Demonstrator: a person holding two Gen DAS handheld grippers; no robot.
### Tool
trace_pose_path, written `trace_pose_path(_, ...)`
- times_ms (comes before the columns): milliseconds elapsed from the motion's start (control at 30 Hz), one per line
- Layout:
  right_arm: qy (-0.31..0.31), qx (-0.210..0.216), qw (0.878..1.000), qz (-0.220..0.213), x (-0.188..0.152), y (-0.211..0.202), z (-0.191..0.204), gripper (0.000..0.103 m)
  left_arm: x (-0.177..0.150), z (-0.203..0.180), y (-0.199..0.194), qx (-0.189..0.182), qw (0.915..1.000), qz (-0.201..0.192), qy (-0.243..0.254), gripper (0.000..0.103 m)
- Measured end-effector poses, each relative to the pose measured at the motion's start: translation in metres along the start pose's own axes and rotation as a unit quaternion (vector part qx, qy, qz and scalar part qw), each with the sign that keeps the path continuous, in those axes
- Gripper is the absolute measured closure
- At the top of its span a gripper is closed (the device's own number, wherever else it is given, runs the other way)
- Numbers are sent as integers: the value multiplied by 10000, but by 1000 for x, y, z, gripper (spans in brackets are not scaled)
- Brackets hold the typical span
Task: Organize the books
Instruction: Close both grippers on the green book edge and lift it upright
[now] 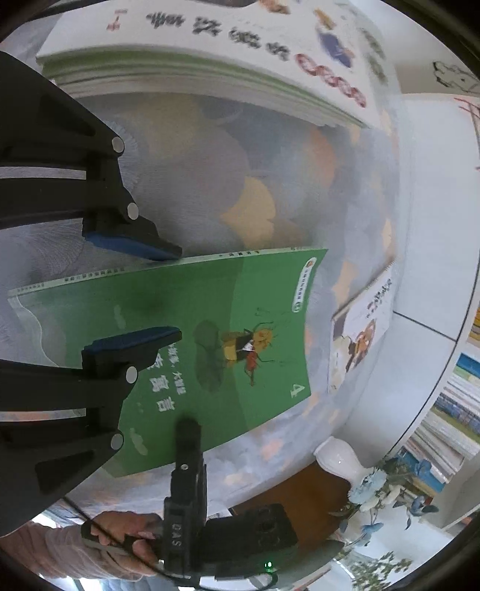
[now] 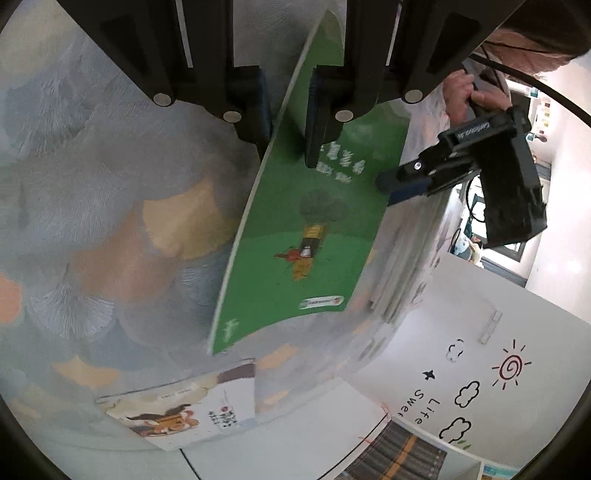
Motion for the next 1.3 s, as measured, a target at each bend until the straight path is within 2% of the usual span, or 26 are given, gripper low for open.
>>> trace_pose_path(133,-239,-195,9994,-137,1,-12,10,87,2,-8,-8,107,9997,-83,199,70)
trace_pose_path(300,-129,-165,9993,-315,8,-24,20,87,7,-12,-24,-162,9996,-145,183,70)
trace_pose_path(700,-414,-184,9970,-632,26,-43,63,87,26,-3,-64,-177,9982,-522,251,70)
trace_pose_path(900,-726,-148,9939,-816,40,-40,103,87,48,25,-98,-275,9951,-949,37,70)
trace_pose_path(1167,-1247,72,9874,-969,73,-11,173,86,71,79,-144,35,9907,-1358,-58,70)
trace_pose_path(1300,-1479,144,9841,-976,87,12,203,86,76,115,-161,85,9877,-1535,-300,69)
Point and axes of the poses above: each gripper's, at about its wrist camera, not at the fingertips, and y roughly the way its jaws point, z to its left, x to its top, the point moved 9 cm from there along y, roughly the way its jaws point, and after that the axes turned 4 degrees about -x, right-handed, at the moved point
